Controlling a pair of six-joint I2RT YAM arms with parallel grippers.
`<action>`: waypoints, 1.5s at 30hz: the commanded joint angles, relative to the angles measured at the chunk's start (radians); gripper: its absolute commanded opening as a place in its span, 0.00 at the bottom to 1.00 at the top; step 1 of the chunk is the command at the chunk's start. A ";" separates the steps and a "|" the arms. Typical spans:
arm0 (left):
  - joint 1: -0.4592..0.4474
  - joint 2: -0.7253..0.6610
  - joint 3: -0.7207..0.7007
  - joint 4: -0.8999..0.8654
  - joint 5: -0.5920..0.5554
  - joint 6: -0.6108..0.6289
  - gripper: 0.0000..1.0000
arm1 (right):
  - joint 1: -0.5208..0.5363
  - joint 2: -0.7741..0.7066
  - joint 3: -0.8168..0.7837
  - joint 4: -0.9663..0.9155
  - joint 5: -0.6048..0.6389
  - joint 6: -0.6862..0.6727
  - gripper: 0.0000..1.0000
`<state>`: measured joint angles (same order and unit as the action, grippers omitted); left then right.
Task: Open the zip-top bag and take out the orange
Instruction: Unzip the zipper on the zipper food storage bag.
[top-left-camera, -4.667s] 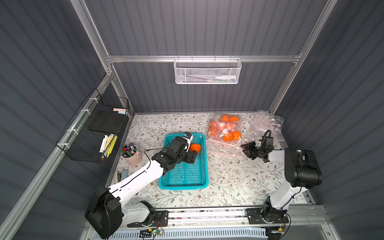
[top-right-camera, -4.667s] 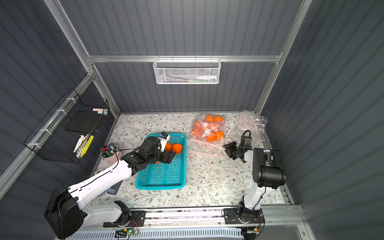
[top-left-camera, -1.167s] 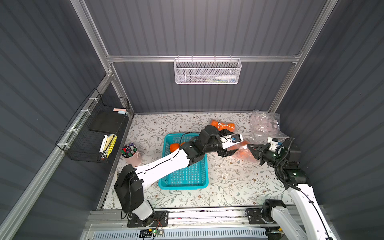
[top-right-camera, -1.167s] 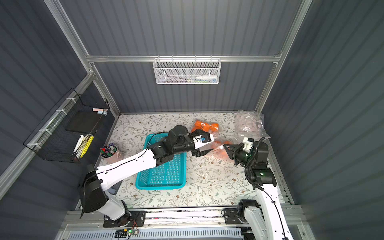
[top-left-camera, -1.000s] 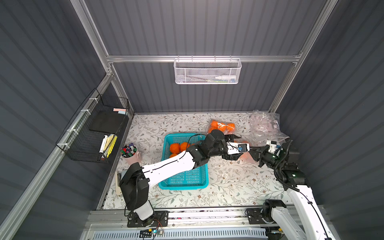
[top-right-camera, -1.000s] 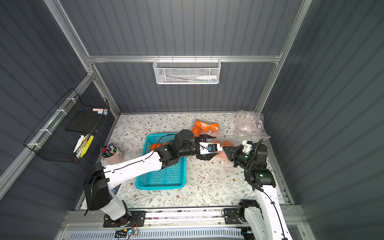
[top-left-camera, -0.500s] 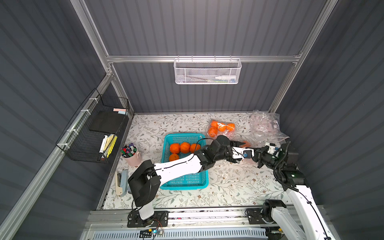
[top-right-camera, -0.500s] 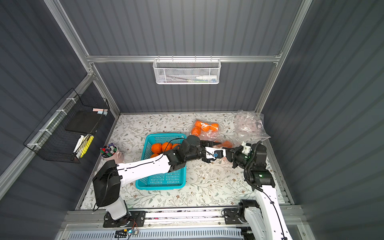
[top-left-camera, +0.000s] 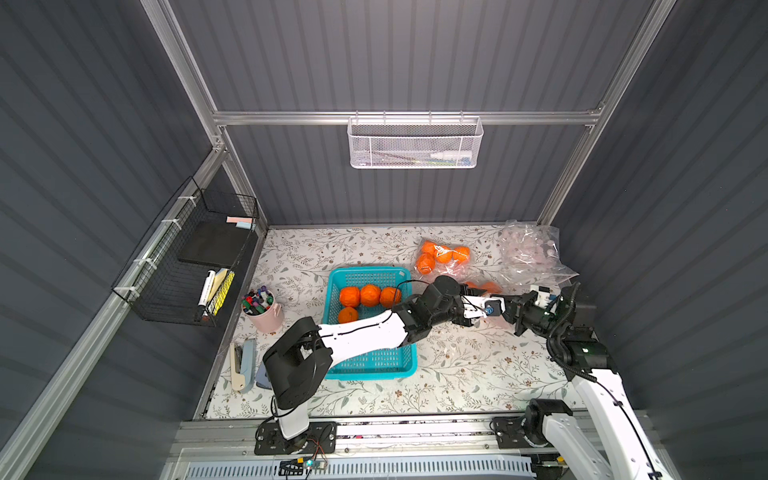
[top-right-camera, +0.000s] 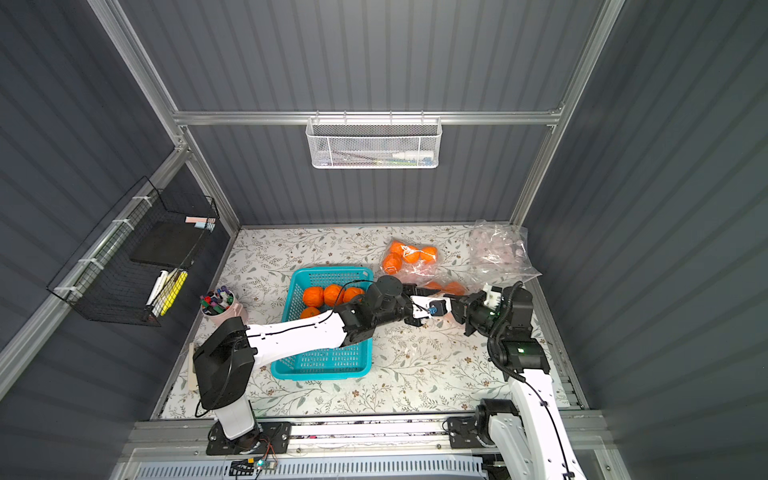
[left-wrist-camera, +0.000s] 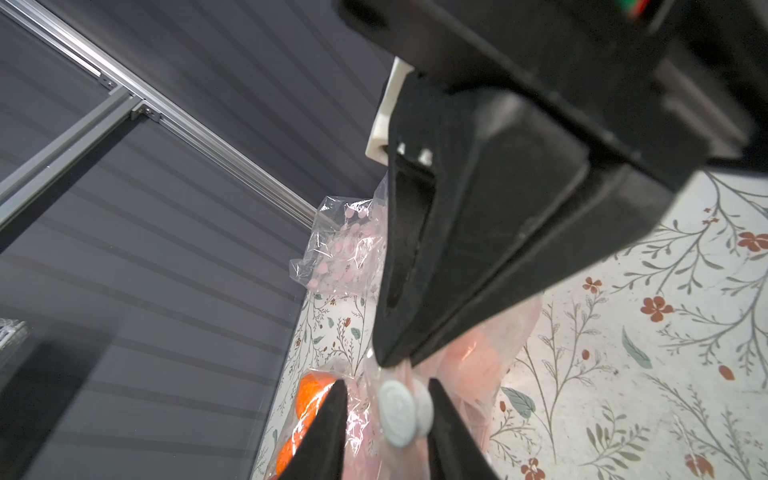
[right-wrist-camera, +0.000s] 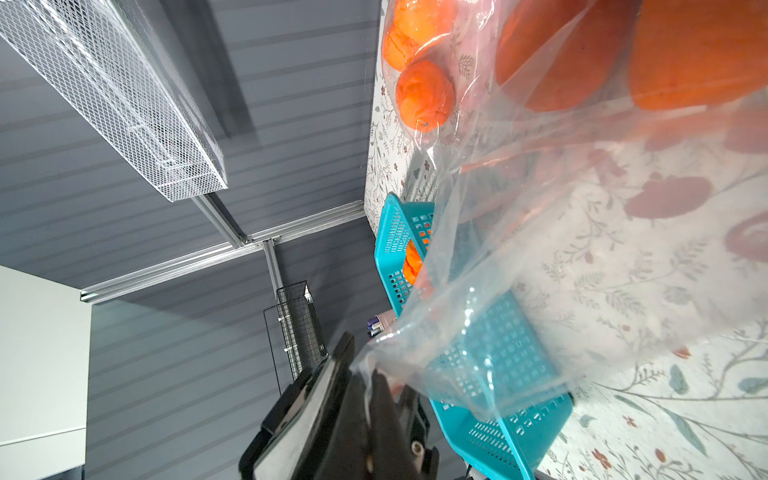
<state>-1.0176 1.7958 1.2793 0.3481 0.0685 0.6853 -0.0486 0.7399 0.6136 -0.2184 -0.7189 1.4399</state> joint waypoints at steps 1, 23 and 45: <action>-0.001 -0.009 -0.042 0.053 -0.022 -0.018 0.26 | 0.004 -0.002 -0.006 0.019 -0.016 0.031 0.00; -0.003 -0.004 -0.038 0.084 0.001 -0.046 0.27 | 0.004 0.013 -0.003 0.022 -0.019 0.023 0.00; -0.007 -0.025 -0.033 0.079 0.022 -0.097 0.13 | 0.004 0.039 0.015 0.067 0.005 0.043 0.00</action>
<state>-1.0183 1.7958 1.2469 0.4122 0.0803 0.6159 -0.0467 0.7677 0.6136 -0.1825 -0.7258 1.4433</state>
